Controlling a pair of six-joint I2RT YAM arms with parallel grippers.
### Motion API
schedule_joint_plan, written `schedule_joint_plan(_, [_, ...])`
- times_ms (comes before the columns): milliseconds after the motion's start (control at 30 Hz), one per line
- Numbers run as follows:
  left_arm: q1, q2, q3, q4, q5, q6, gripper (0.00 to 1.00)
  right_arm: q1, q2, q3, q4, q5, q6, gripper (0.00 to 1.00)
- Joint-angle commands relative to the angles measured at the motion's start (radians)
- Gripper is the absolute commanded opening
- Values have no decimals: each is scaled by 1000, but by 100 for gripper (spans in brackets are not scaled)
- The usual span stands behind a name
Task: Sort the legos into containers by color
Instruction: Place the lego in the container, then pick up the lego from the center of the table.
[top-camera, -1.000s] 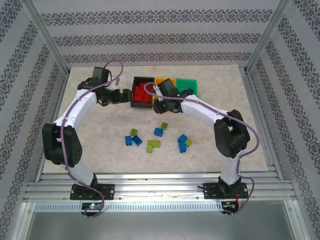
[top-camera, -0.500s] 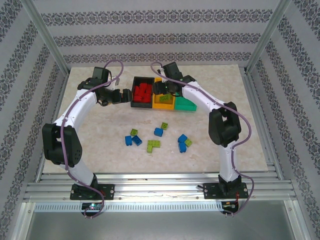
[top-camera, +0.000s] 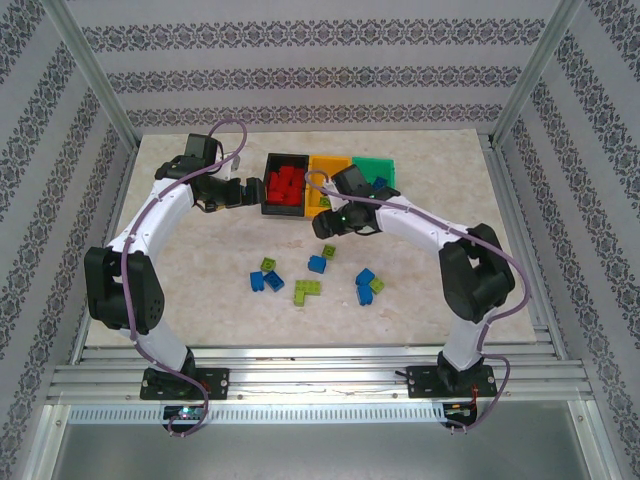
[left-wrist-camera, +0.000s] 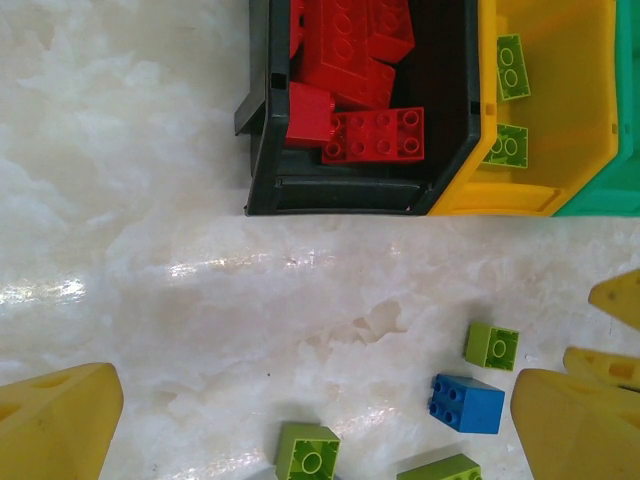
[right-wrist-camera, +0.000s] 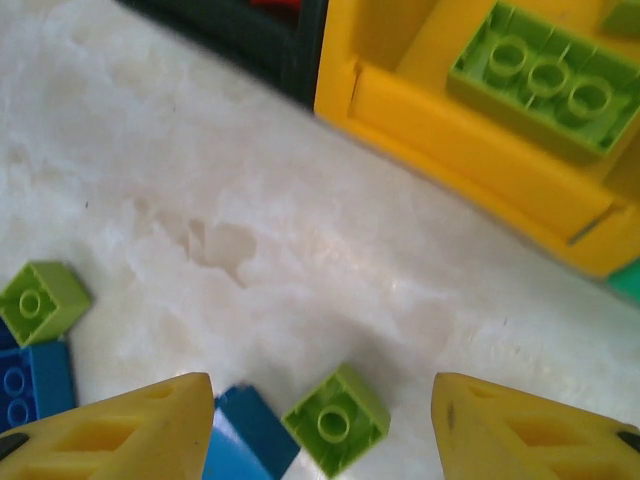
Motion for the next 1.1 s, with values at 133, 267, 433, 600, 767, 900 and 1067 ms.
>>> schedule_joint_plan(133, [15,-6,2,14,11,-8,100,26,-7,-95,-48,-8,21,61])
schedule_joint_plan(267, [16,-3,0,14,8,-7,100,25,28,-106,-14,-27,79,61])
schedule_joint_plan(433, [15,3,1,14,23,-11,100,55,70,-85,7,14,128,64])
schedule_joint_plan(600, [16,0,2,15,20,-10,100,68,127,-50,1,26,158,64])
schedule_joint_plan(767, [15,-3,-1,23,42,-17,100,75,170,-17,-11,49,150,64])
schedule_joint_plan(900, [15,-4,0,24,55,-21,100,89,201,7,-41,108,126,62])
schedule_joint_plan(1067, [15,-10,-2,21,41,-18,100,92,199,4,-67,143,112,52])
